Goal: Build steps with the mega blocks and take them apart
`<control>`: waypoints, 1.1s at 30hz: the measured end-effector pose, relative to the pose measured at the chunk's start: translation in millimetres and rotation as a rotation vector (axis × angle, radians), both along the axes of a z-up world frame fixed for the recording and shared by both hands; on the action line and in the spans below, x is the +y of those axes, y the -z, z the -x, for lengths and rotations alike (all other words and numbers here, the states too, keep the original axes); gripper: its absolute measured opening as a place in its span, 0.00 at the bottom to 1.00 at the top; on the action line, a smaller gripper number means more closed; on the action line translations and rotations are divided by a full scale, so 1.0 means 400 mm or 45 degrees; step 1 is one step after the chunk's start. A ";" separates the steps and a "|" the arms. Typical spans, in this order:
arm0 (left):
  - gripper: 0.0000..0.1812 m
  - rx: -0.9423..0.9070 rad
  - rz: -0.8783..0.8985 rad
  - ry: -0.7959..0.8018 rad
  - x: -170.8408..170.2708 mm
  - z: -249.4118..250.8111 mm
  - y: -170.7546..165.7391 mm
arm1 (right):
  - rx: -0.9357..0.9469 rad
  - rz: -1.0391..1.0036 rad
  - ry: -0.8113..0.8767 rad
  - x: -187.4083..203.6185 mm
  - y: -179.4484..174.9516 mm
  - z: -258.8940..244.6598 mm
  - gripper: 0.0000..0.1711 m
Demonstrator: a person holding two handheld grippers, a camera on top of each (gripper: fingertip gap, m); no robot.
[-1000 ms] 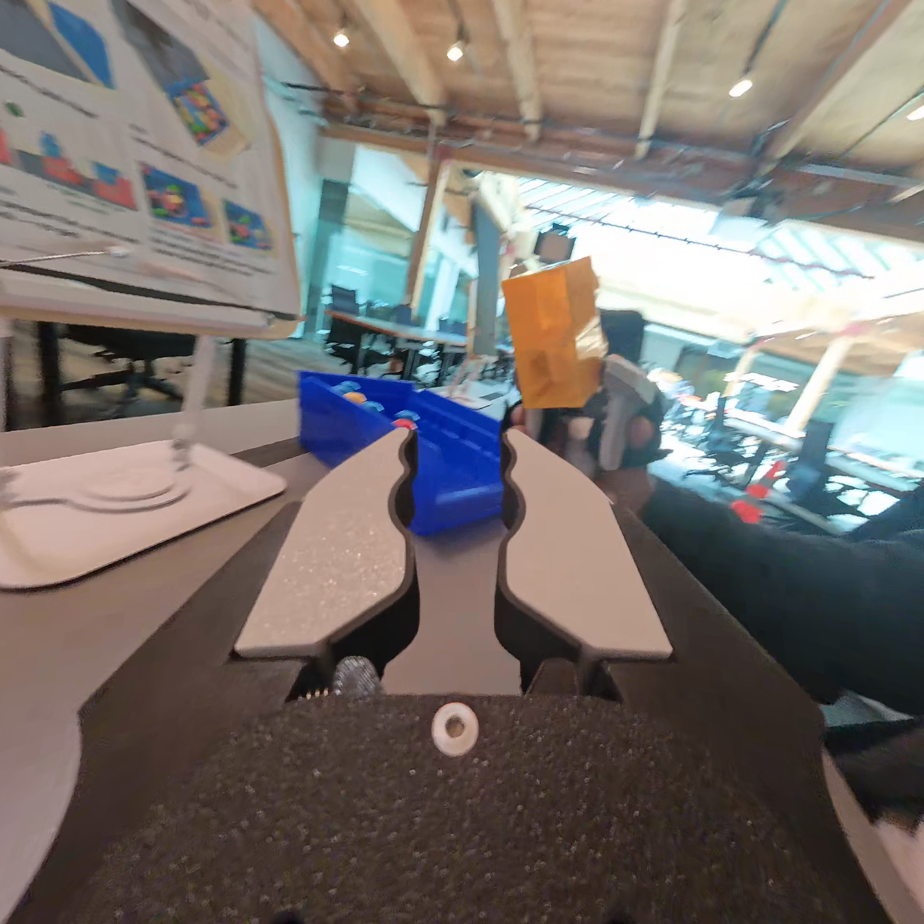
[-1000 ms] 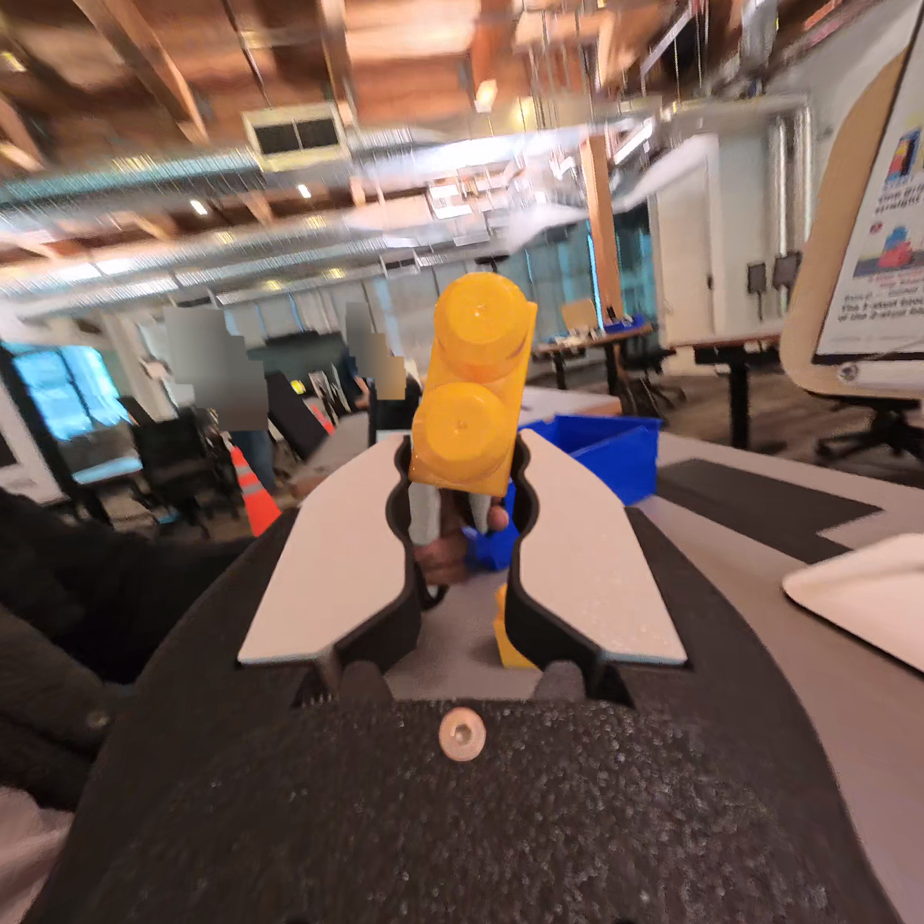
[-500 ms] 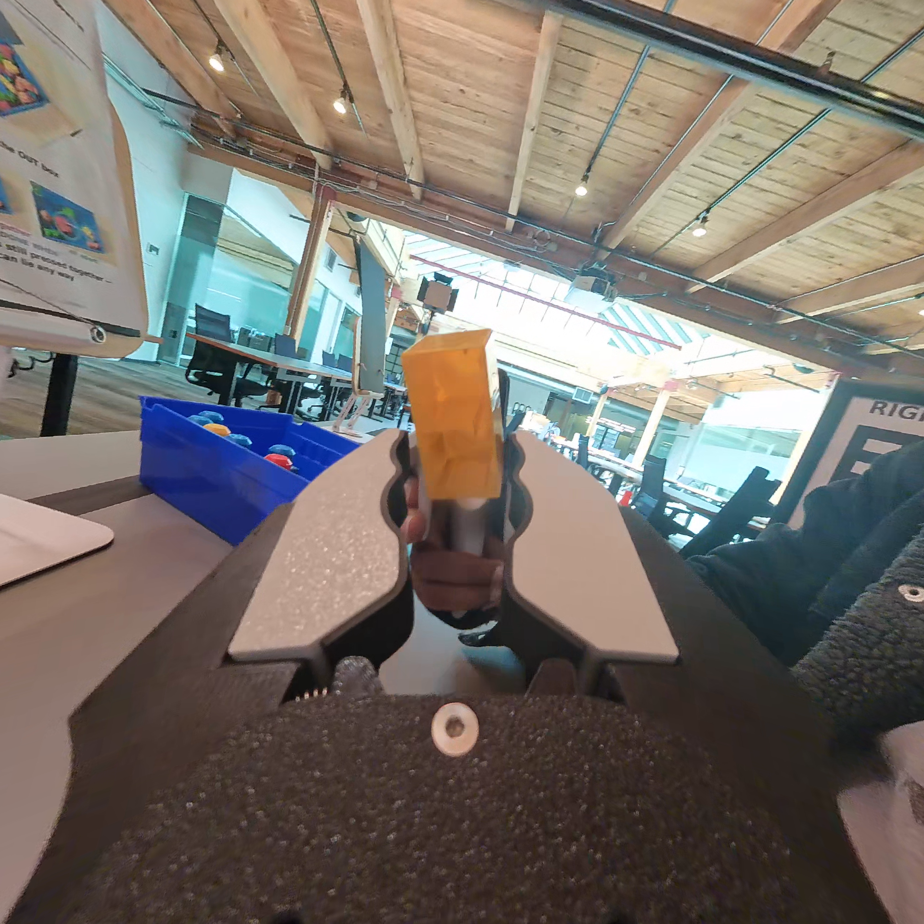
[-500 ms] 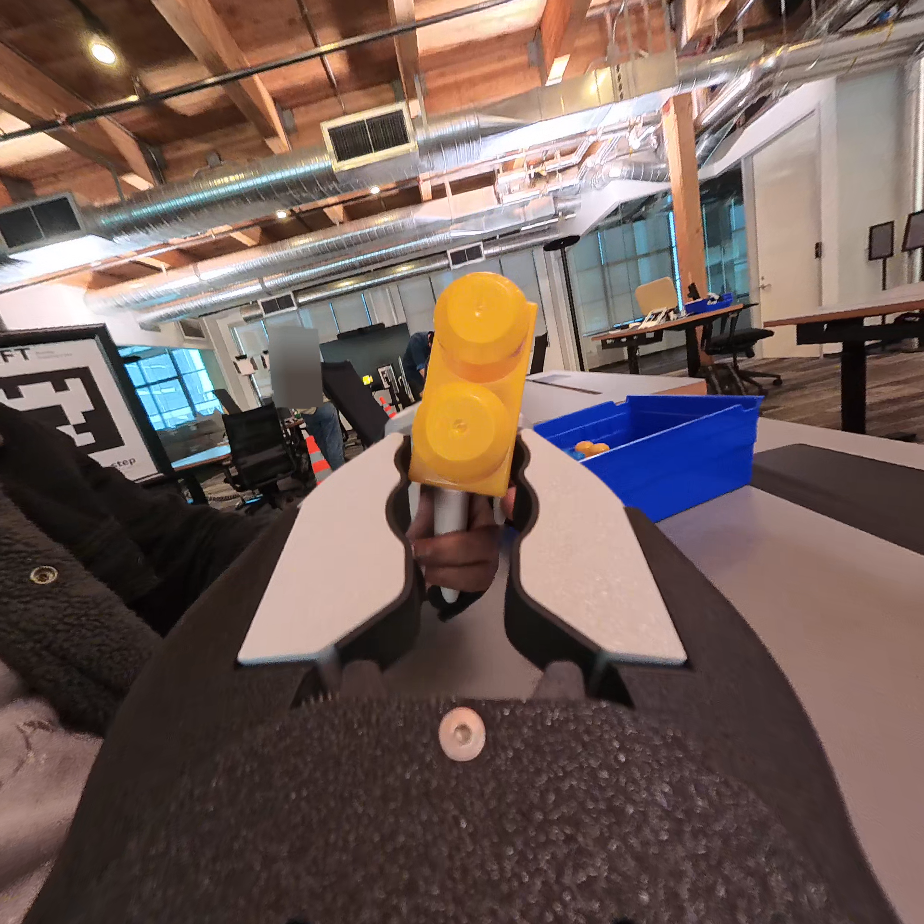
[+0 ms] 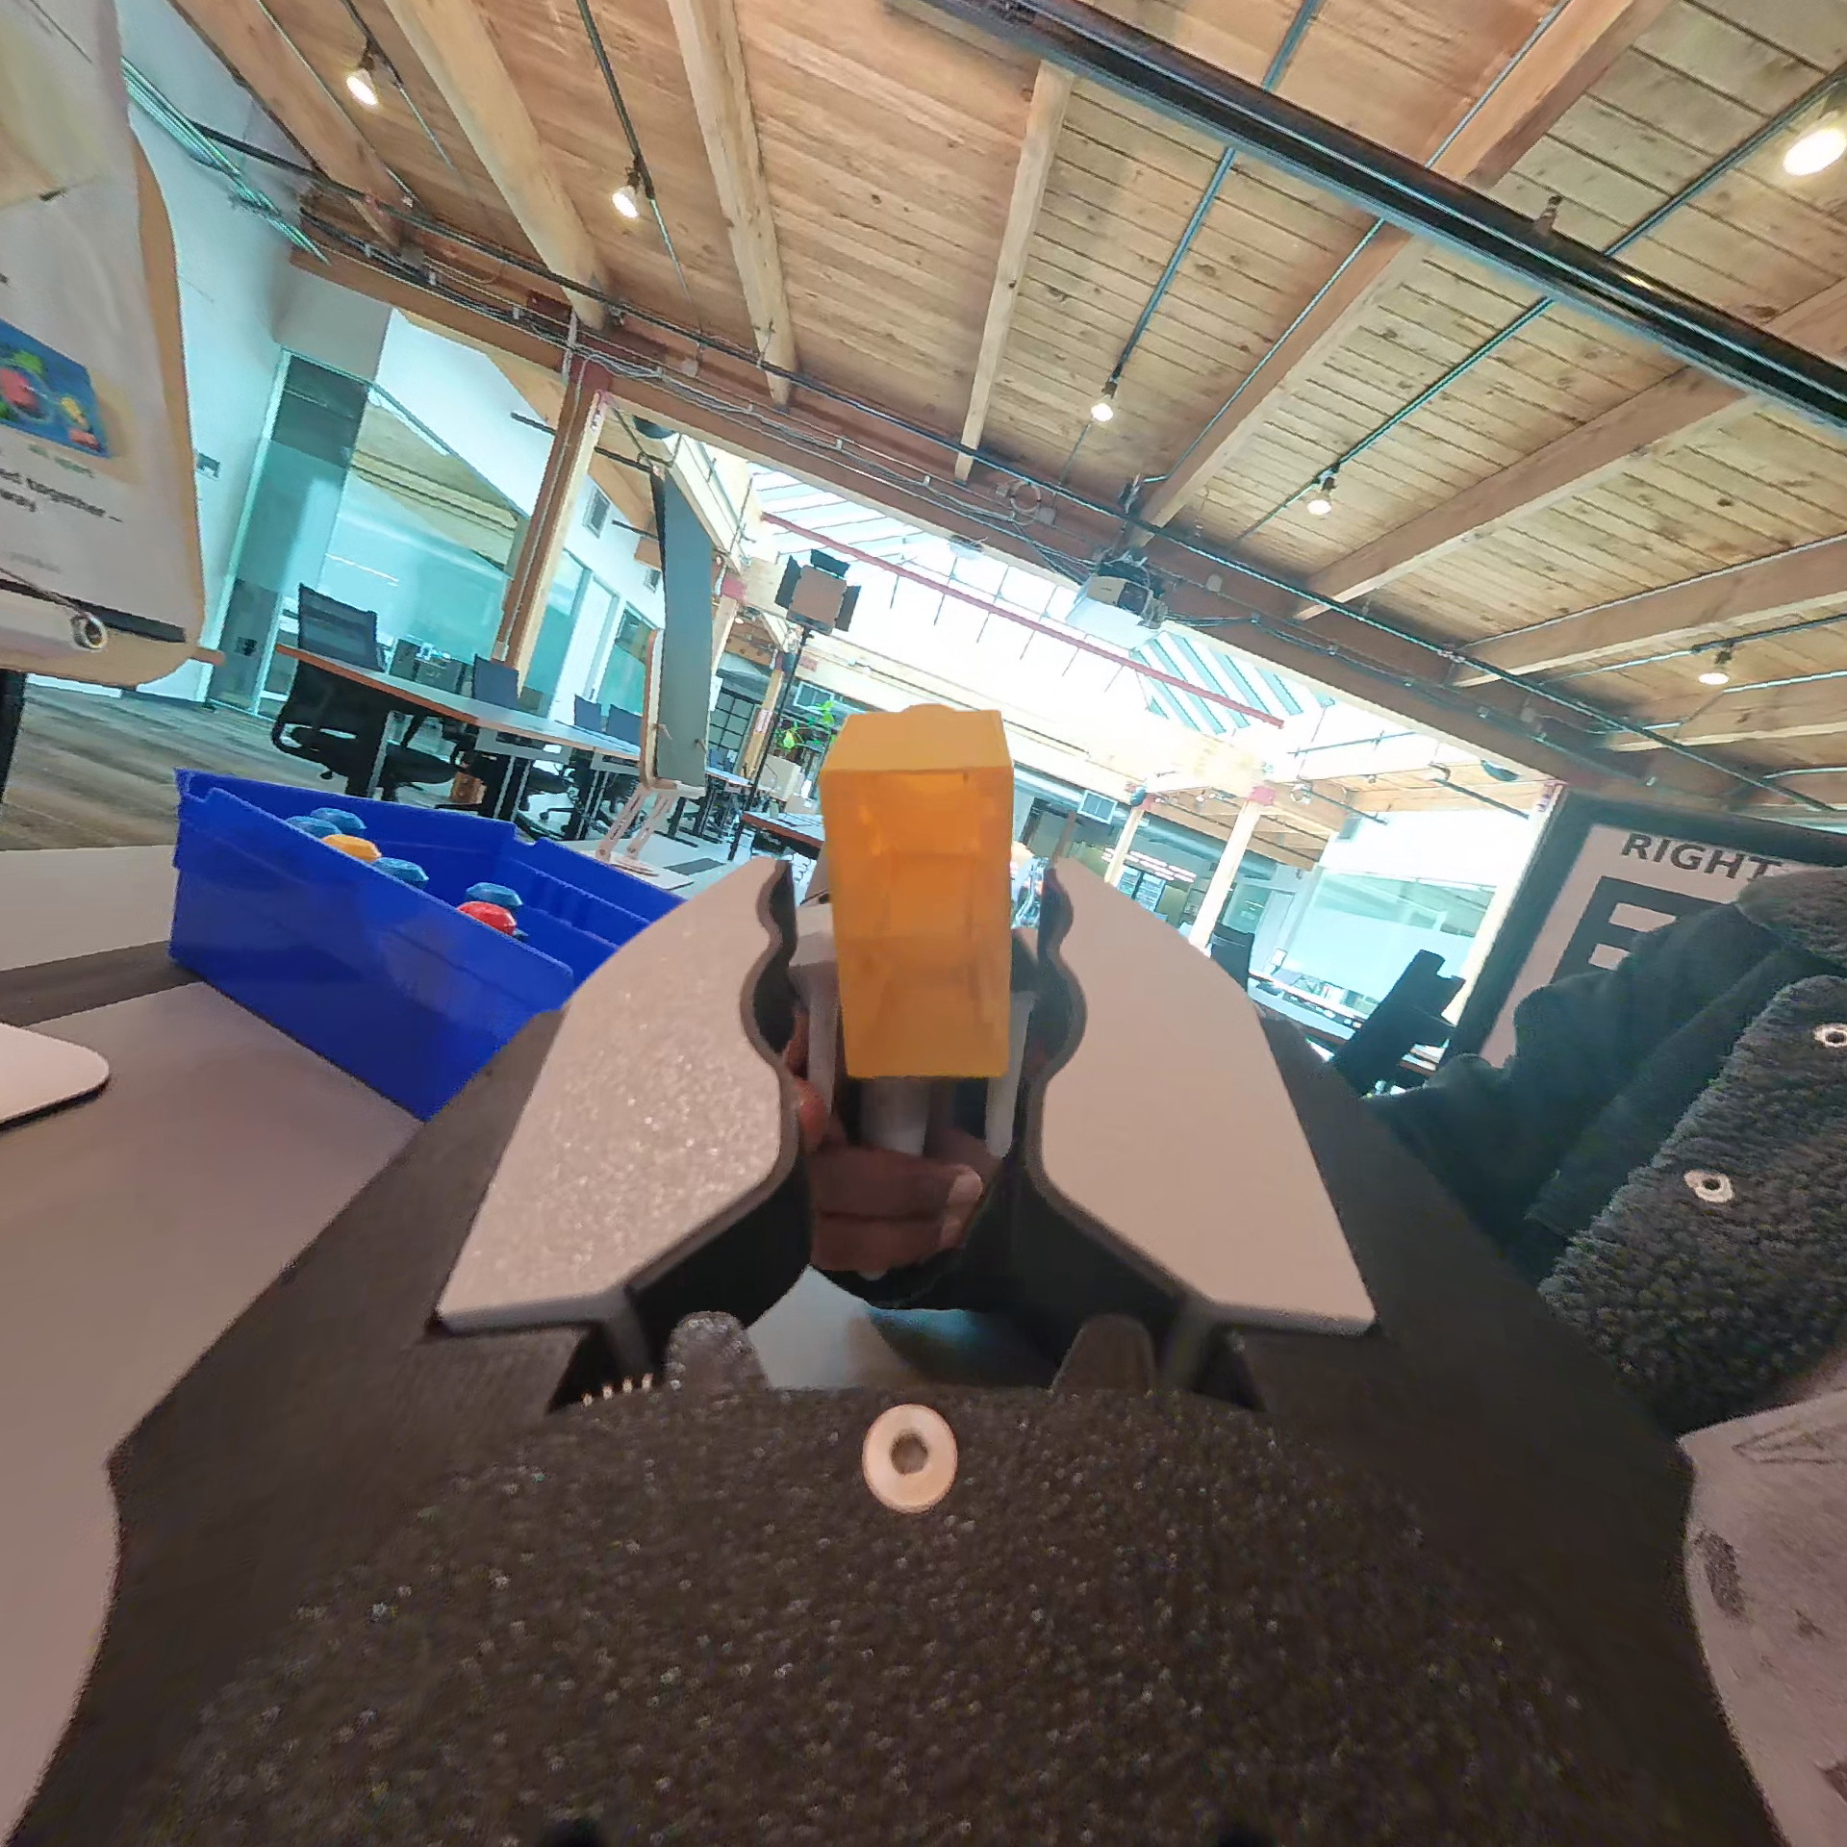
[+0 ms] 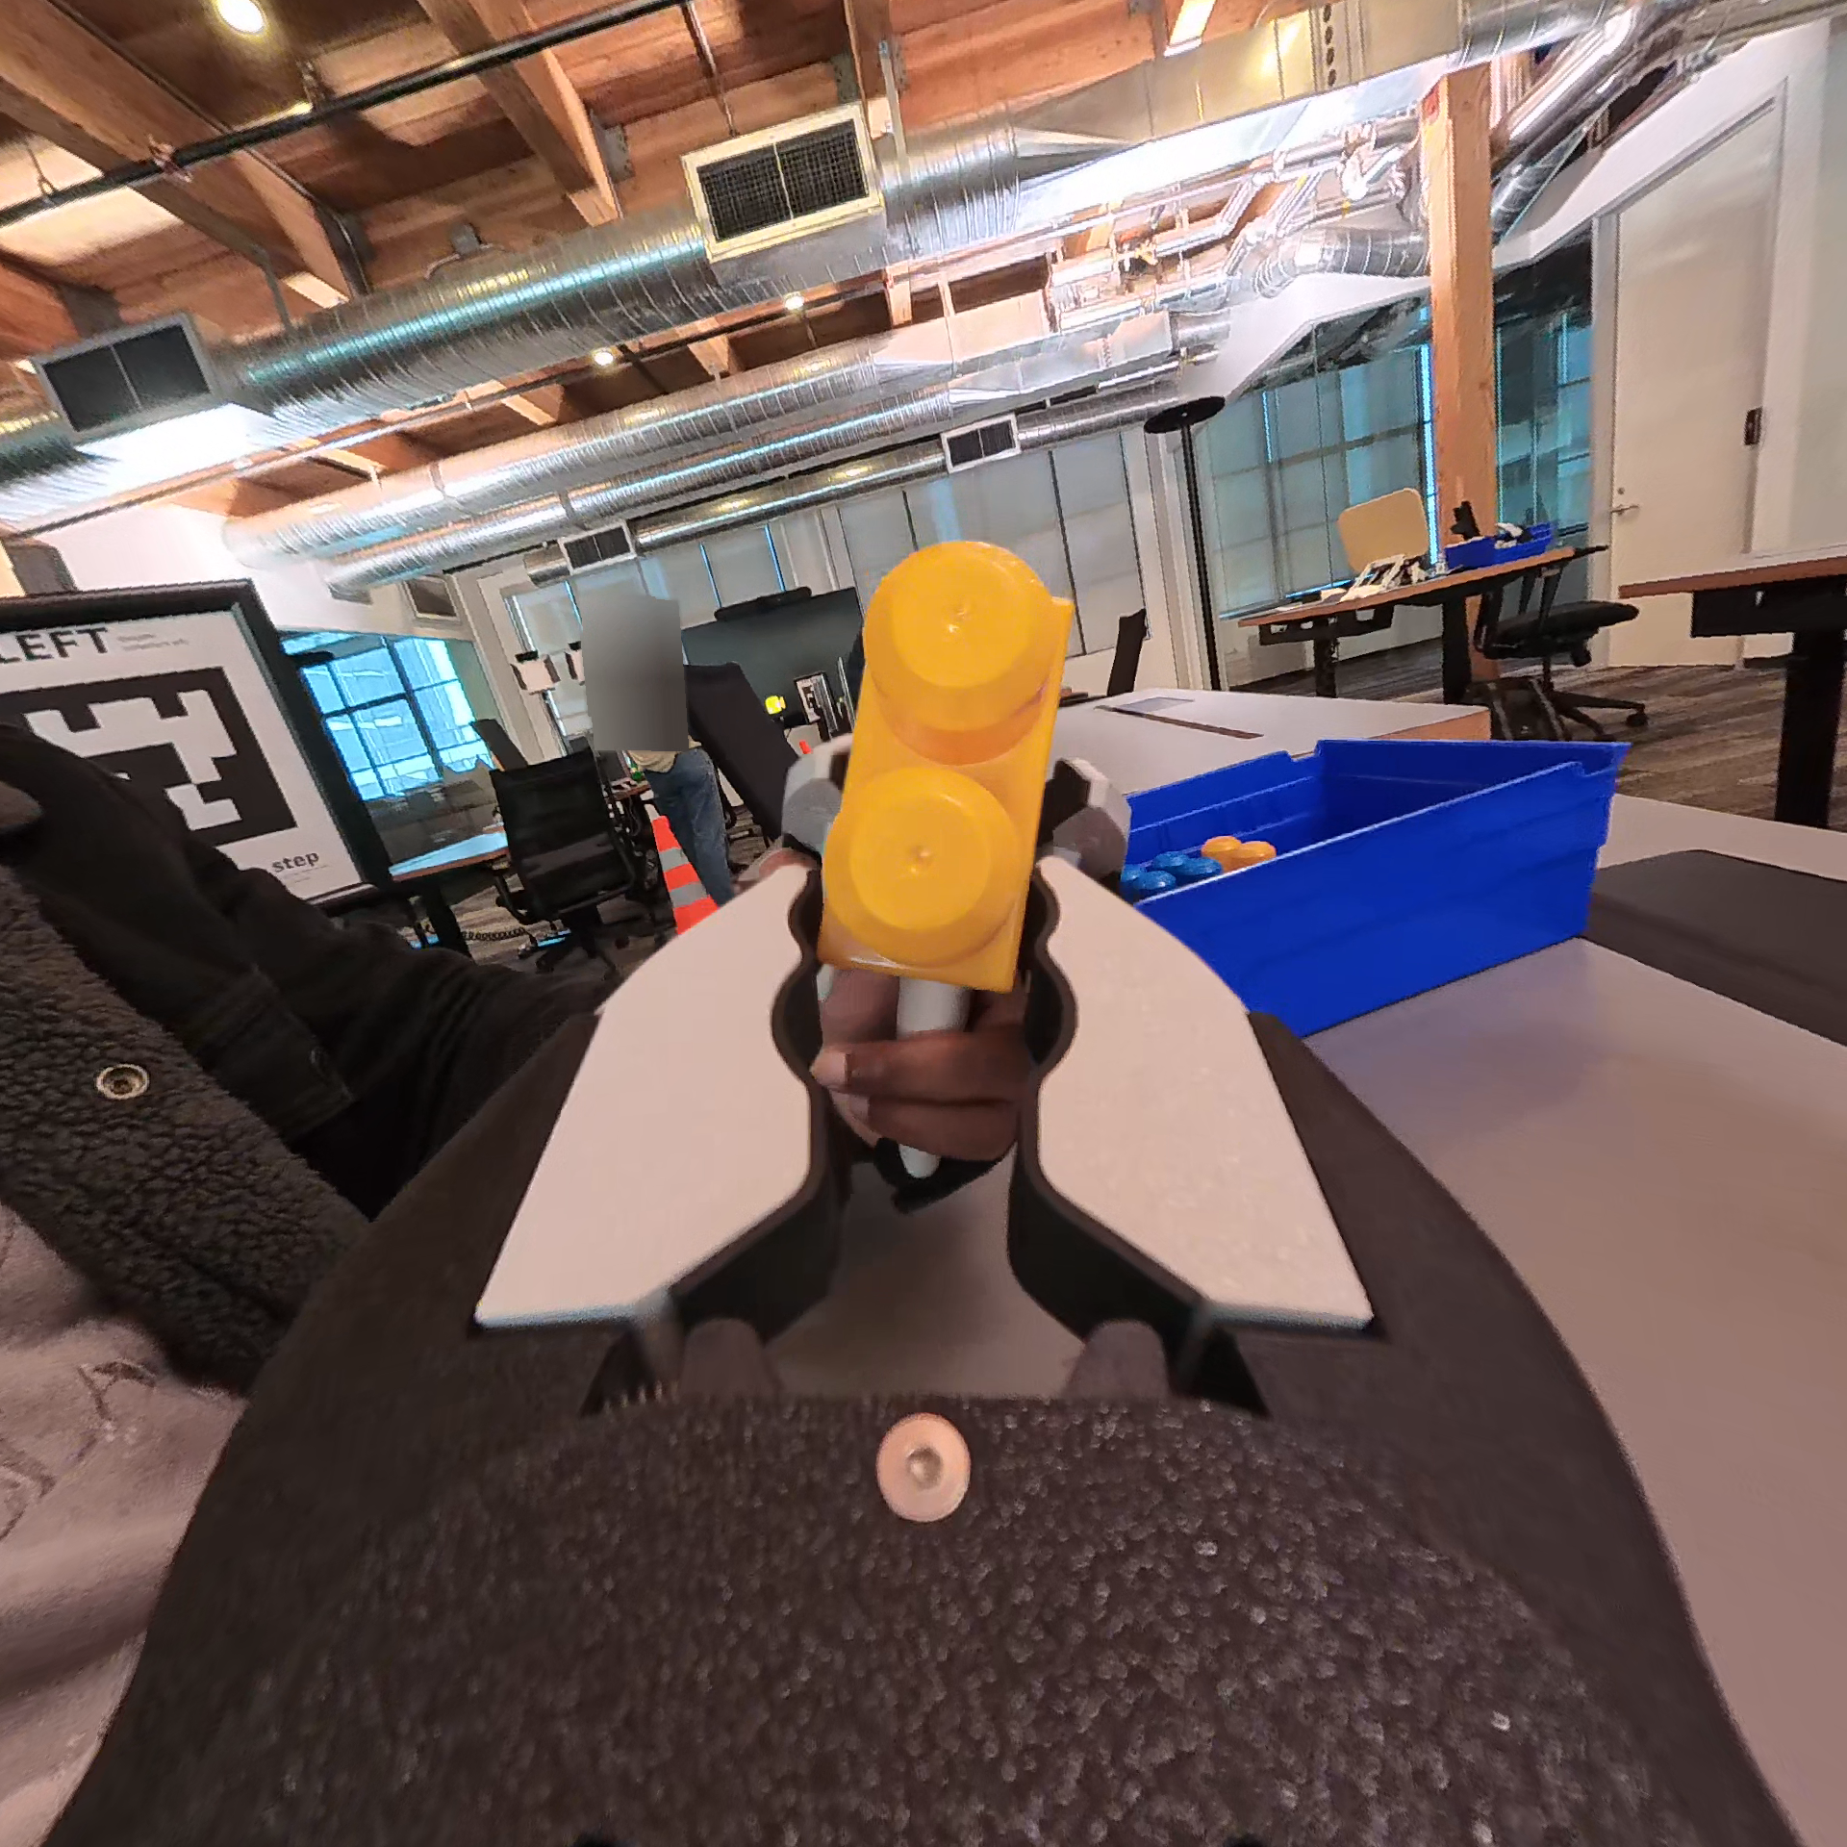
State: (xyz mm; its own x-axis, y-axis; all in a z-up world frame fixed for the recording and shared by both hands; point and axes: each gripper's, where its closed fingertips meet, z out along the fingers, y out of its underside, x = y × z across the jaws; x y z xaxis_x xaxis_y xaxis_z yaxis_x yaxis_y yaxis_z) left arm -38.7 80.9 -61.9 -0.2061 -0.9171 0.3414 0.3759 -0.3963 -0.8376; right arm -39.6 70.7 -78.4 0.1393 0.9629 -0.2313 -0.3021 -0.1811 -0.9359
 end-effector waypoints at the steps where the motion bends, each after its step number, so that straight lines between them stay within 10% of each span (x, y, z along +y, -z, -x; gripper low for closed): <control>1: 0.25 0.007 -0.005 0.005 -0.003 -0.003 0.001 | -0.009 0.001 -0.005 -0.001 0.004 0.004 0.22; 19: 0.20 0.037 -0.060 -0.055 0.013 0.019 -0.008 | -0.192 0.035 0.052 0.016 0.047 0.030 0.21; 33: 0.20 -0.076 -0.014 -0.493 0.190 0.206 -0.028 | -1.222 0.215 0.325 0.136 0.324 0.119 0.32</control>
State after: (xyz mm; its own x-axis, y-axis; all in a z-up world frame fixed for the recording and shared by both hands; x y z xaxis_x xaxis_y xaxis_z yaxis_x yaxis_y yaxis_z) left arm -121.2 157.1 -50.6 0.1367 -0.9344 0.3290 0.5444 -0.2067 -0.8130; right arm -87.2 125.1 -208.1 0.5356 0.8433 -0.0437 0.5176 -0.3688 -0.7721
